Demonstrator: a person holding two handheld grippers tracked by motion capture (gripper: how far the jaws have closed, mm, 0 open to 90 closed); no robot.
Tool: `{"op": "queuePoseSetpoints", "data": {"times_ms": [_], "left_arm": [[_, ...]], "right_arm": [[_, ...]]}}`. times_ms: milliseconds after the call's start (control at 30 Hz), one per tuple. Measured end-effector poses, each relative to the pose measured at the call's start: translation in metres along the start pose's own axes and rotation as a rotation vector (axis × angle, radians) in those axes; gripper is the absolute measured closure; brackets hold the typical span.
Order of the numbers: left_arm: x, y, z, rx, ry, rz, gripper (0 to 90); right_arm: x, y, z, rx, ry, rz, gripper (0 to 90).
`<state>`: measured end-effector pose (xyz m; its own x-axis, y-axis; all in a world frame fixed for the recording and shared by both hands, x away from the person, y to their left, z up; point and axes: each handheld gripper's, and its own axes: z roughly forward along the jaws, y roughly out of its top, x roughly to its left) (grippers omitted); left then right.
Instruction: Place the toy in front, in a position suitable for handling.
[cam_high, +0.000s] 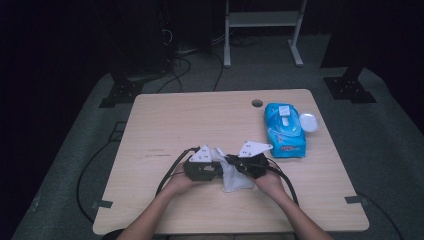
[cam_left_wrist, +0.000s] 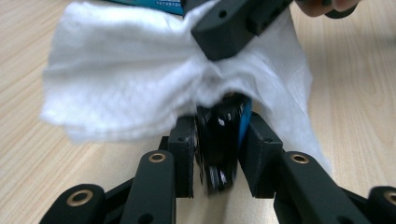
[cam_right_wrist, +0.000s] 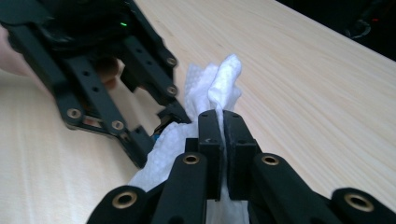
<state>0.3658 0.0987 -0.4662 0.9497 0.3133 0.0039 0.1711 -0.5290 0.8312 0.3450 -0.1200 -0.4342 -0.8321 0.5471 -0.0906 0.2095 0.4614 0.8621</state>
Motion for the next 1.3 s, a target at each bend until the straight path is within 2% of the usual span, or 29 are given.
{"op": "queuePoseSetpoints", "data": {"times_ms": [67,133,267,400,500,567,667,733,833,867,967,1033,1067,1133,1200,1267,1300], "left_arm": [[0.000,0.000,0.000,-0.001,-0.001,0.002,68.0],[0.000,0.000,0.000,0.002,-0.005,0.008,68.2],[0.000,0.000,0.000,0.004,-0.001,0.007,68.4],[0.002,-0.001,-0.001,0.002,-0.001,0.007,69.6],[0.001,-0.001,-0.001,0.001,0.000,0.012,69.6],[0.002,-0.001,-0.001,0.003,-0.001,0.013,69.6],[0.002,-0.001,-0.001,-0.001,-0.005,0.004,69.5],[0.003,-0.001,-0.001,-0.004,-0.010,-0.003,69.4],[0.003,0.000,-0.001,-0.015,-0.011,-0.010,66.8],[0.004,0.000,-0.001,-0.019,-0.012,-0.026,64.7],[0.005,0.001,0.001,-0.018,-0.017,-0.035,60.6],[0.006,0.002,0.003,-0.014,-0.017,-0.062,55.2],[0.007,0.003,0.004,-0.017,-0.019,-0.063,54.0],[0.006,0.004,0.005,-0.021,-0.014,-0.056,56.6],[0.006,0.004,0.006,-0.023,-0.022,-0.047,62.2],[0.004,0.004,0.007,-0.013,-0.011,-0.019,66.2],[0.004,0.004,0.007,-0.013,-0.010,-0.018,66.5]], "right_arm": [[0.000,0.000,-0.001,0.000,-0.012,0.005,86.4],[0.003,0.002,0.001,-0.018,0.025,0.031,86.4],[0.012,0.008,0.006,-0.024,0.040,0.000,86.4],[-0.001,0.005,-0.007,-0.034,-0.009,0.018,86.4],[-0.014,-0.003,-0.016,-0.010,-0.075,0.023,86.4],[-0.024,-0.012,-0.021,0.012,-0.116,0.050,86.2],[-0.029,-0.017,-0.023,0.004,-0.098,0.073,83.3],[-0.028,-0.014,-0.023,0.025,-0.113,0.048,74.9],[-0.028,-0.011,-0.026,0.006,-0.121,0.044,64.6],[-0.028,-0.009,-0.028,0.005,-0.123,0.037,62.5],[-0.028,-0.006,-0.035,-0.018,-0.157,-0.008,61.4],[-0.027,-0.004,-0.037,-0.047,-0.141,-0.014,64.2],[-0.025,-0.004,-0.037,-0.052,-0.127,-0.027,65.8],[-0.023,-0.005,-0.032,-0.036,-0.095,-0.032,67.4],[-0.021,-0.008,-0.024,0.009,-0.105,-0.046,67.8],[-0.024,-0.012,-0.019,0.029,-0.096,-0.021,70.0],[-0.025,-0.014,-0.018,0.015,-0.087,0.004,74.1]]}}
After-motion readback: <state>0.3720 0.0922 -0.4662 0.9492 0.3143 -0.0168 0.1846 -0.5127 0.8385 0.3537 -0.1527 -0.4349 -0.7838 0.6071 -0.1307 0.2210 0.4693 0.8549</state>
